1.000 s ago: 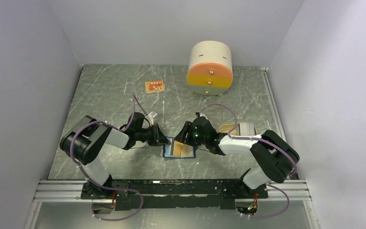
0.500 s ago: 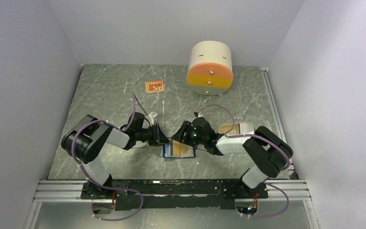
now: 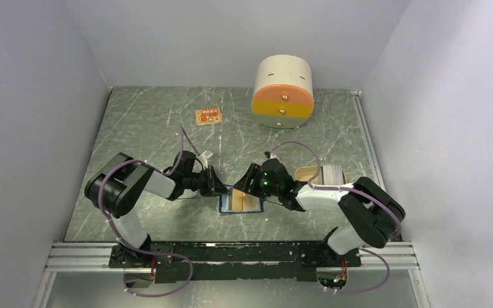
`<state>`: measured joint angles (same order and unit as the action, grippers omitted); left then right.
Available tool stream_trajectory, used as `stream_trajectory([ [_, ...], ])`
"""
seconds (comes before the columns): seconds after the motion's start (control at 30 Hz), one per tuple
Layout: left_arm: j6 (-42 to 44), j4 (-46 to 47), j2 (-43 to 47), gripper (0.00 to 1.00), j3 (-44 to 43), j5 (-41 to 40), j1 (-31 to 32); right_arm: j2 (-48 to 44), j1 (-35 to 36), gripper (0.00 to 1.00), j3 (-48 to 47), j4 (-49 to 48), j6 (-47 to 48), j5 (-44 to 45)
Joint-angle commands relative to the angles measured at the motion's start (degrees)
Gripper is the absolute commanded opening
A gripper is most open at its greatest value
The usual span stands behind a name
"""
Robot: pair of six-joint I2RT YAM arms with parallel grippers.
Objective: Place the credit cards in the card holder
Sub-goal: Insert the credit card into the card holder.
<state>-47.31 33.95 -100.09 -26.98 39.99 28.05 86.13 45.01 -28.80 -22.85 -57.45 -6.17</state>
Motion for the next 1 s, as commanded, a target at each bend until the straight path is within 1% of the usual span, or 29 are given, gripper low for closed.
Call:
stream_trajectory([
  [0.0, 2.14, -1.2, 0.64, 0.09, -0.97, -1.8, -0.33, -3.84, 1.17, 0.57, -0.56, 9.51, -0.48, 6.84],
  [0.07, 1.07, 3.7, -0.02, 0.09, 0.27, 0.46, -0.36, -3.48, 1.81, 0.57, -0.44, 9.66, -1.1, 8.14],
  [0.13, -1.84, 11.5, -1.77, 0.09, 2.07, 4.28, -0.7, -2.65, 1.9, 0.57, 0.23, 7.31, -1.46, 6.9],
  [0.2, -6.1, 21.22, -4.11, 0.09, 4.01, 8.16, -1.09, -1.59, 1.97, 0.57, 0.14, 5.56, -1.04, 6.21],
  [0.23, -9.58, 26.59, -5.58, 0.09, 4.97, 9.8, -1.34, -1.14, 1.93, 0.57, 0.0, 5.46, -0.96, 6.22],
  [0.3, -14.63, 38.57, -8.68, 0.09, 6.45, 12.42, -1.65, -0.7, 1.97, 0.57, 0.02, 5.31, -0.9, 6.42],
  [0.33, -16.91, 42.48, -10.35, 0.09, 6.86, 13.45, -1.77, -0.62, 1.95, 0.57, 0.28, 4.75, -0.84, 6.52],
  [0.4, -20.44, 49.05, -13.24, 0.09, 7.32, 14.73, -2.04, -0.5, 1.9, 0.58, 0.87, 3.32, -1.1, 5.77],
  [0.53, -24.12, 57.45, -18.56, 0.09, 7.91, 15.72, -2.38, 0.43, 1.9, 0.58, 0.6, 2.97, -1.32, 5.13],
  [0.63, -28.37, 65.75, -22.07, 0.09, 8.24, 16.25, -2.68, 0.45, 1.88, 0.58, 1.08, 3.42, -2.46, 6.15],
  [0.7, -29.75, 68.37, -23.88, 0.09, 8.1, 16.34, -2.93, 0.41, 1.84, 0.58, 1.38, 3.51, -2.85, 6.62],
  [0.83, -29.1, 68.62, -25.54, 0.09, 8.38, 15.73, -3.17, 0.98, 2.05, 0.59, 0.64, 5.24, -3.63, 7.01],
  [0.97, -27.97, 67.03, -25.52, 0.09, 8.23, 15.27, -3.31, 1.36, 2.69, 0.59, 1.83, 0.86, -5.0, 5.31],
])
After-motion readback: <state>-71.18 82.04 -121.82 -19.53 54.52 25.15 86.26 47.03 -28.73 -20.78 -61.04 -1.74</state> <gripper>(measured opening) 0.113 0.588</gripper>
